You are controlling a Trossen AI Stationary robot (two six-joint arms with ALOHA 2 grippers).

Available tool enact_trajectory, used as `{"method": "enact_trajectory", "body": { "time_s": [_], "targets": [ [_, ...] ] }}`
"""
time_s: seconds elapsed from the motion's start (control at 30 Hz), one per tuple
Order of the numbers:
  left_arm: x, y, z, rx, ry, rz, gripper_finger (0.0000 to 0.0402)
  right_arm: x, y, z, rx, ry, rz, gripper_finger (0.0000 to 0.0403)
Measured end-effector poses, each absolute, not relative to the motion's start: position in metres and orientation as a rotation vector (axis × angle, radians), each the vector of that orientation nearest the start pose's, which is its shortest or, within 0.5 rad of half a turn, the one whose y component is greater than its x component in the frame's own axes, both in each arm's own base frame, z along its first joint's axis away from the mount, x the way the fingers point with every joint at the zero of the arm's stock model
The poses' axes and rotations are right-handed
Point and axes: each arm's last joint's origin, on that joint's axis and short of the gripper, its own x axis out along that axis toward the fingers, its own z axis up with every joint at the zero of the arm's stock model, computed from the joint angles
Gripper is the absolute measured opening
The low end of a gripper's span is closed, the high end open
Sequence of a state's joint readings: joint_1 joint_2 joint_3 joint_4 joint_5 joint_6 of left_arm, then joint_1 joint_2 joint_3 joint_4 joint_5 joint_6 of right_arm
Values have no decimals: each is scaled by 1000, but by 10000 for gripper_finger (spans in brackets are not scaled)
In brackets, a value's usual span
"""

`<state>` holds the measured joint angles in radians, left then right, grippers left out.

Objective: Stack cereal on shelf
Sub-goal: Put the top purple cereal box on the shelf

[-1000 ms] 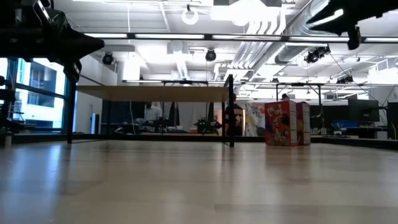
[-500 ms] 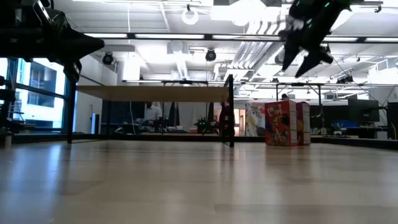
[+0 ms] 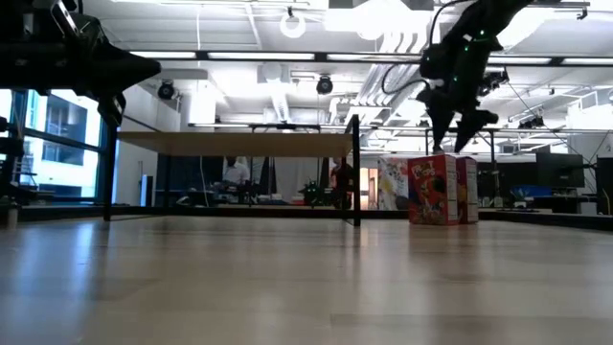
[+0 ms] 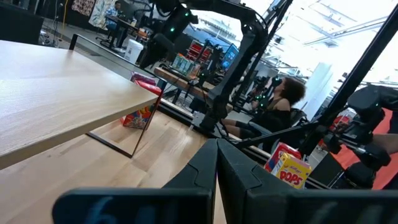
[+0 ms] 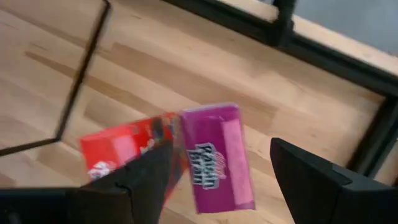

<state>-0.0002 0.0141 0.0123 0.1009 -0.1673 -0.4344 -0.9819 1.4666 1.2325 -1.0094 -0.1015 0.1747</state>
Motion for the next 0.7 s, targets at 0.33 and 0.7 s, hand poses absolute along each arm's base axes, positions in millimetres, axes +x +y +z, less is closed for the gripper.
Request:
{"method": "enact_trajectory", "body": {
  "time_s": [0.33, 0.7],
  "targets": [
    [97, 5, 176, -441, -134, 143, 3, 155, -225, 267, 793, 1068, -844, 259],
    [97, 5, 176, -441, -134, 143, 3, 167, -223, 258, 774, 1119, -778, 259]
  ]
}}
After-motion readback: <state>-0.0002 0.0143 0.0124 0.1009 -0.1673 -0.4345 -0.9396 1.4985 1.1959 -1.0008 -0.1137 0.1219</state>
